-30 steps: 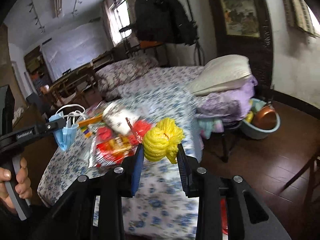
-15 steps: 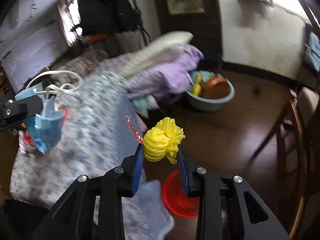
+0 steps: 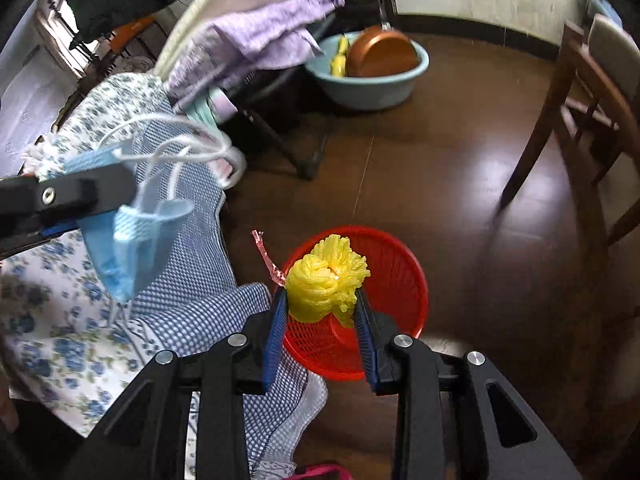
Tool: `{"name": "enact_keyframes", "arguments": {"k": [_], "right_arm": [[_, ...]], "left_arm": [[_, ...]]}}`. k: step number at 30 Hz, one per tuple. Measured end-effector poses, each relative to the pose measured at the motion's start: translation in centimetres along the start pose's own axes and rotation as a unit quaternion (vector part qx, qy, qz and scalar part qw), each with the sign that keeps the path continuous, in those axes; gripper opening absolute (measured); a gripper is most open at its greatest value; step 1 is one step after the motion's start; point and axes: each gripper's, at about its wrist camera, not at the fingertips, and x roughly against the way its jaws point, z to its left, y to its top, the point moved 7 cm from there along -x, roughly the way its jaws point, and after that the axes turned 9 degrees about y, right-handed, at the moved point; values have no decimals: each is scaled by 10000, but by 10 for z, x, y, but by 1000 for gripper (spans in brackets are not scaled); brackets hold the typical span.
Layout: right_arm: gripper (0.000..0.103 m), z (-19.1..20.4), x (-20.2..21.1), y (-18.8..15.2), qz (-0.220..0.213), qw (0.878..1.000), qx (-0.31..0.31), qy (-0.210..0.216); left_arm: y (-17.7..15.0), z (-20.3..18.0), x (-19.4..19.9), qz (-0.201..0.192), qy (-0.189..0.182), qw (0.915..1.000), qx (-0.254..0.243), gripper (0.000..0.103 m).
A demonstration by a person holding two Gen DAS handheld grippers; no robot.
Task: Collect trash
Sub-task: 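Carry both items to the red wastebasket and open both grippers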
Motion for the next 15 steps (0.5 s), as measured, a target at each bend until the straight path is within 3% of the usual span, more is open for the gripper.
{"name": "enact_keyframes", "arguments": {"k": [6, 8, 9, 11, 15], "right_arm": [[33, -9, -20, -3, 118, 9997, -193, 99], [37, -13, -22, -4, 83, 9996, -229, 104], [39, -15, -22, -4, 66, 9996, -258, 72], [54, -20, -21, -4, 48, 9995, -302, -59], [54, -27, -16, -4, 44, 9994, -309, -159]], "left_arm": [[-1, -4, -27, 285, -107, 9994, 135, 21], [1, -3, -34, 330, -68, 9992, 208, 24], [0, -3, -37, 374, -77, 9989, 257, 29], [-1, -3, -40, 446, -96, 9985, 295, 38], [0, 1, -40, 462, -114, 9981, 395, 45]]}}
